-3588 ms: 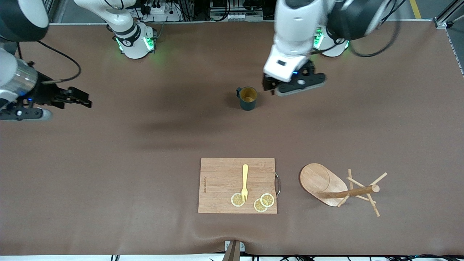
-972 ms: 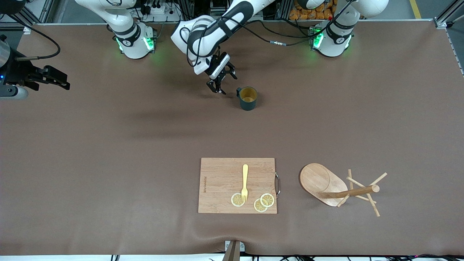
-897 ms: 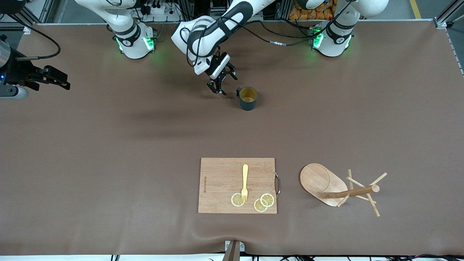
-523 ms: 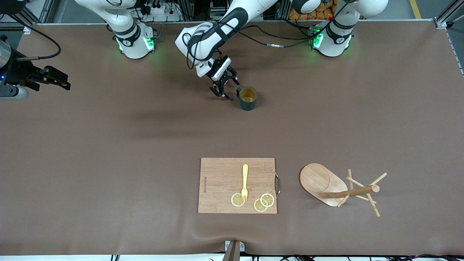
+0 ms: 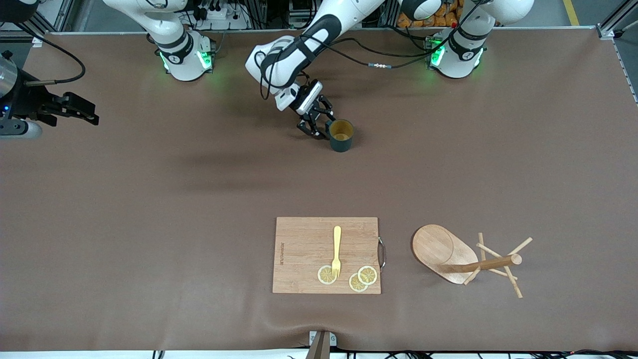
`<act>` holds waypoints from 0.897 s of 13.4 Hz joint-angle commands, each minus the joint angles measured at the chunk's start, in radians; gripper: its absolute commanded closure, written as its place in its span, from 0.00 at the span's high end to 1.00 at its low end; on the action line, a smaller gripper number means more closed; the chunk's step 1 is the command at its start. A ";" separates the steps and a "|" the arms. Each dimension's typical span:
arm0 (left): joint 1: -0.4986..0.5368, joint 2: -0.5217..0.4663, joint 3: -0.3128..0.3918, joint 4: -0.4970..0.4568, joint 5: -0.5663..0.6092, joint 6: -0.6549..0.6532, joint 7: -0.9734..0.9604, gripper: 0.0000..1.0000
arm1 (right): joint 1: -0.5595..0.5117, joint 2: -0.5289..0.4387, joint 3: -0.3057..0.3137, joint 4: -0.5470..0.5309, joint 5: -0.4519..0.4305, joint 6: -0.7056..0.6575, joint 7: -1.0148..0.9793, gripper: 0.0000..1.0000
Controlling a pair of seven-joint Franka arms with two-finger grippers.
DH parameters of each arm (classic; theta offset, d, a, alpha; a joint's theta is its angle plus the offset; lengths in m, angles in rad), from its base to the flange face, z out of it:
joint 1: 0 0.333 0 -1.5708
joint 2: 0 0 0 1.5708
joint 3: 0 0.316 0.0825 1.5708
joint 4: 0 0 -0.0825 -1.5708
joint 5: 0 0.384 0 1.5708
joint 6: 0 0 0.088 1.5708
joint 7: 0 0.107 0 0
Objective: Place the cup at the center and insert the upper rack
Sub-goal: 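Close the left gripper on the mug handle and lift the mug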
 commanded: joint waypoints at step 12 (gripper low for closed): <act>0.000 -0.010 0.005 0.010 0.019 -0.016 0.059 0.00 | 0.013 -0.002 -0.002 -0.004 0.009 0.011 0.017 1.00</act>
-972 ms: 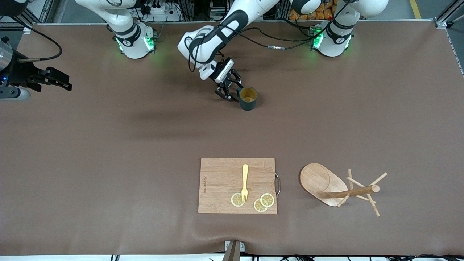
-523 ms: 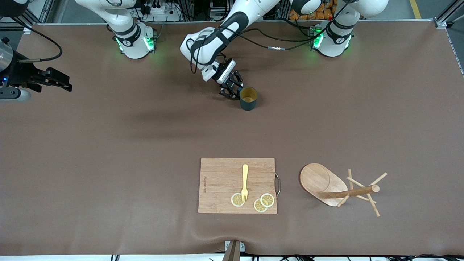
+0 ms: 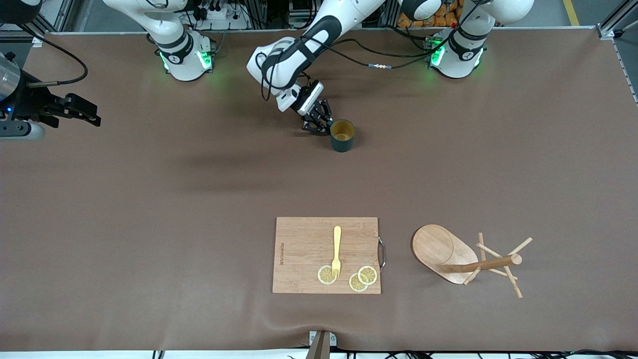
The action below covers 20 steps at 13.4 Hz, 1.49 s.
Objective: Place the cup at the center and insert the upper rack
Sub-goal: 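Close the left gripper on the mug handle and lift the mug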
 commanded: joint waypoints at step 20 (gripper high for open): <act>0.425 -0.391 0.025 0.072 -0.347 0.268 0.442 0.00 | 0.009 -0.004 -0.003 -0.003 0.009 0.002 0.016 1.00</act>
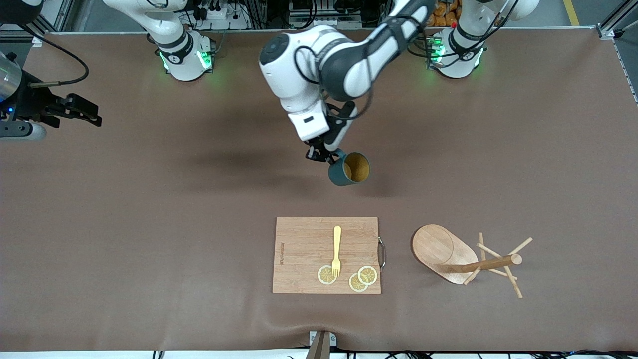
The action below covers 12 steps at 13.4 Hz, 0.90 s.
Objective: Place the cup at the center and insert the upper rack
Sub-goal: 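Carry the teal mug with the left gripper to the wooden mug tree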
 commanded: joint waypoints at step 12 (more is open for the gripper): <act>0.310 -0.158 -0.010 -0.029 -0.468 0.188 0.202 0.00 | 0.007 -0.006 -0.004 -0.001 0.009 0.002 0.014 1.00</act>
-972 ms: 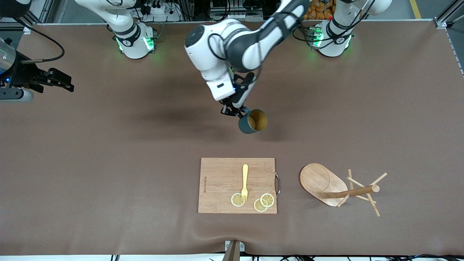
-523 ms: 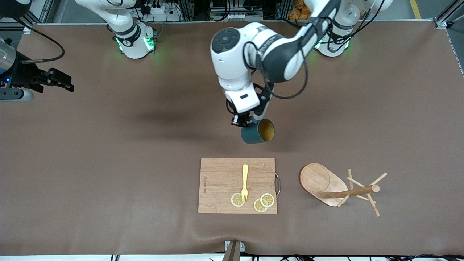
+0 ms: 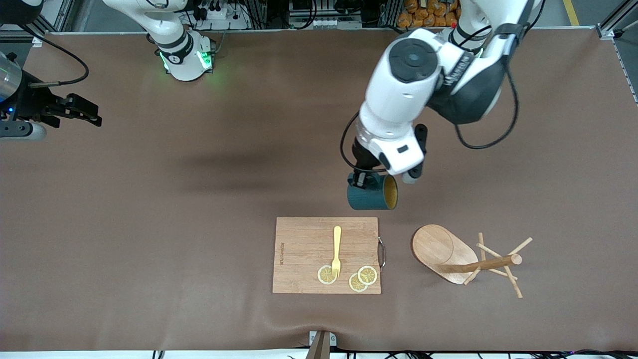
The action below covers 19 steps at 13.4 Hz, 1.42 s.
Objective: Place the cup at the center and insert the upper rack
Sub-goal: 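Carry the teal mug with the left gripper to the wooden mug tree, then hook the mug handle onto a mug tree peg with the left gripper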
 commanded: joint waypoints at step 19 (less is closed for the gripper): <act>0.503 0.009 -0.004 -0.039 -0.956 -0.011 0.602 0.00 | 0.007 -0.009 -0.002 -0.015 0.009 0.003 0.014 1.00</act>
